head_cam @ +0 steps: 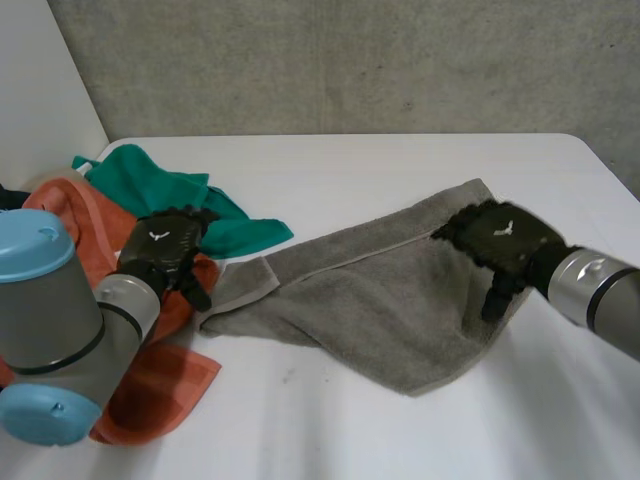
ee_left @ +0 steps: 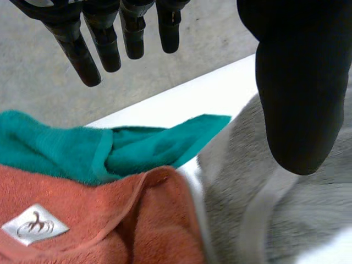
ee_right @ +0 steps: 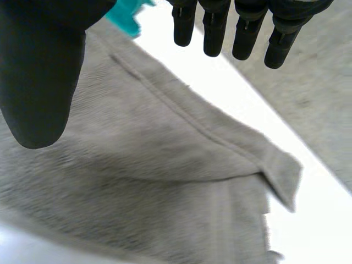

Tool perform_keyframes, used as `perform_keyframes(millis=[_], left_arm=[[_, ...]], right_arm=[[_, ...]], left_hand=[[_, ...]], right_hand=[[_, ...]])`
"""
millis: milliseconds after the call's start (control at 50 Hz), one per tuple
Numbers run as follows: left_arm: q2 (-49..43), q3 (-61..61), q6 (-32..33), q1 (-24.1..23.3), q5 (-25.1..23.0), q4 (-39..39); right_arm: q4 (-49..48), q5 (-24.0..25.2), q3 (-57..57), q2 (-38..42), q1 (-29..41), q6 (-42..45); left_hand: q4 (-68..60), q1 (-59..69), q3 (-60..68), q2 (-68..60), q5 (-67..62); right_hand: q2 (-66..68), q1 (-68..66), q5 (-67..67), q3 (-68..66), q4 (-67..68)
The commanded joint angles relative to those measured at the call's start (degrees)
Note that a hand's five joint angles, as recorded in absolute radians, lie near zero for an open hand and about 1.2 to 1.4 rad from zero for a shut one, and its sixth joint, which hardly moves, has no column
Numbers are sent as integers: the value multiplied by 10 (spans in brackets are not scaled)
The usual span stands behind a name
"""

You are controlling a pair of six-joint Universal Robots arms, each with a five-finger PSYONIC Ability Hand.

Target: Fold the laundry.

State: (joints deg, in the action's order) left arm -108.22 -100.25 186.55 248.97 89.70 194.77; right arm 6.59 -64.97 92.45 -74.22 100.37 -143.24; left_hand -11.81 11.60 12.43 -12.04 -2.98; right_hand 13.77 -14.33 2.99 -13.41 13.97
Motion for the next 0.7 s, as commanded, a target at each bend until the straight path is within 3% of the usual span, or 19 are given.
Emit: perform_keyframes(millis=[20, 180, 340, 500, 700], left_arm=[[32, 12, 40, -77, 17, -18], [-60, 90, 97, -148, 66, -5], [-176, 211, 138, -139, 151, -10], [-221, 279, 138, -111, 159, -45], [-222, 277, 109, -100, 144, -82]], right_arm=[[-11, -27, -19, -10, -1, -16], [-17, -31, 0, -4, 5, -20], [-35, -32, 32, -9, 2, -20], [-44, -30, 44, -16, -27, -23], [-54, -22, 44, -11, -56, -23]], left_hand=[[18, -16, -24, 20, 30], [18, -16, -24, 20, 30], [18, -16, -24, 20, 30], [-51, 53, 45, -49, -39], [-134, 136, 128, -131, -122]], right_hand=[[-22, 28, -15, 19, -25], [-22, 28, -15, 19, -25], [-22, 28, -15, 19, -25], [-22, 28, -15, 19, -25], [-22, 28, -15, 19, -25]])
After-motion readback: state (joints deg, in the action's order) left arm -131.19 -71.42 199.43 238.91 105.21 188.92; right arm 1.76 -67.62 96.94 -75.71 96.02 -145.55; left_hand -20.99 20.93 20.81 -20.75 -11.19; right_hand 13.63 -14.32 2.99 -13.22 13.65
